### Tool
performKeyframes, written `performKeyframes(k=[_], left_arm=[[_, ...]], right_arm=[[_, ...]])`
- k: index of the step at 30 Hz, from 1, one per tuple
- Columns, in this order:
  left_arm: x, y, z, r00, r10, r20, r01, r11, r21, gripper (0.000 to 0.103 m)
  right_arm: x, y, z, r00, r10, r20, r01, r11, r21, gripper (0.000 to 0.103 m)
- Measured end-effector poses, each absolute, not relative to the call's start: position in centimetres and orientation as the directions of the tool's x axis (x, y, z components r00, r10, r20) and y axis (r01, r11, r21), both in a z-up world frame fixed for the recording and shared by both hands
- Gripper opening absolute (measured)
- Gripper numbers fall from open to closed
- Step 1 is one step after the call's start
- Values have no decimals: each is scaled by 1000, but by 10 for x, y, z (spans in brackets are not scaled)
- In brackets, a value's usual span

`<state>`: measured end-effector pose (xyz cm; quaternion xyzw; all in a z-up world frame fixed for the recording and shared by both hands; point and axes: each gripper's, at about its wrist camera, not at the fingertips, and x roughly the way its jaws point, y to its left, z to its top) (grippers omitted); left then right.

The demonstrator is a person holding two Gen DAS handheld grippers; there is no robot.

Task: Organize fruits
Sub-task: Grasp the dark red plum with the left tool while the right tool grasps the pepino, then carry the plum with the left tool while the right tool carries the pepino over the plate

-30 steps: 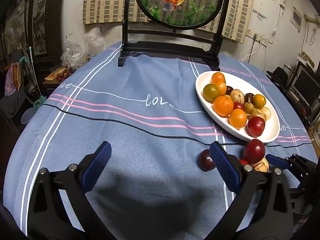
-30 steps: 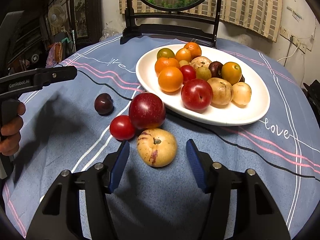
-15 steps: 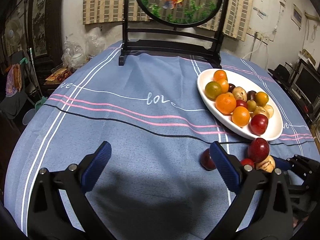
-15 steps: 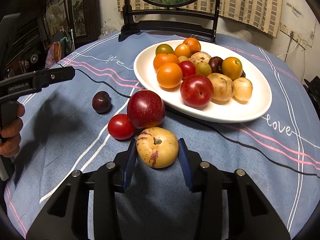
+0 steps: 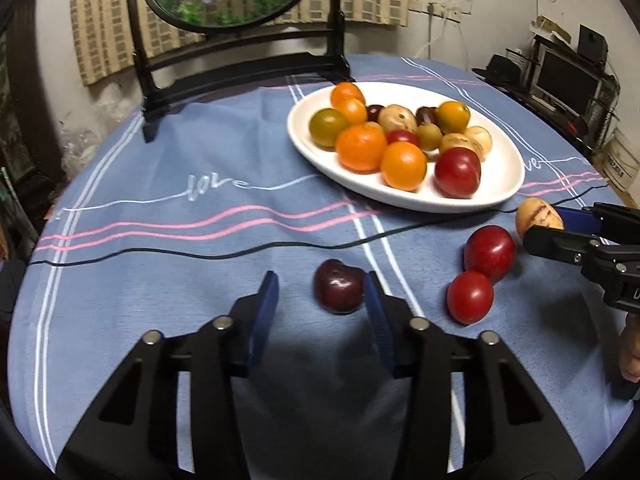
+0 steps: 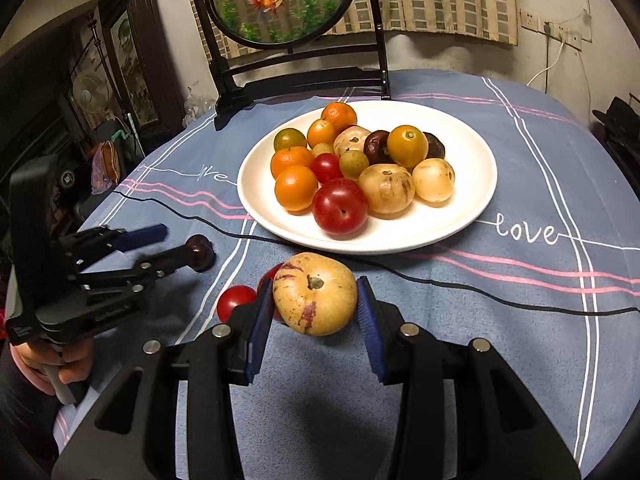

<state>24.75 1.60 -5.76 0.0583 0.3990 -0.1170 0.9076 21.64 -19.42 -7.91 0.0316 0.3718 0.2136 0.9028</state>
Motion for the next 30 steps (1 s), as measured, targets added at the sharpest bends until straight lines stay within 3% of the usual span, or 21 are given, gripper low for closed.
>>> performKeyframes(k=[5, 12, 30], left_arm=[[249, 9, -59, 642, -198, -741, 290, 957, -4, 43], [253, 7, -65, 636, -177, -751, 281, 959, 12, 35], [255, 12, -67, 623, -160, -766, 254, 967, 5, 31]], right_arm=[[218, -195, -79, 629, 409, -661, -357, 907, 221, 42], [218, -196, -79, 629, 400, -666, -348, 912, 219, 42], [218, -197, -81, 637, 383, -669, -340, 918, 202, 42]])
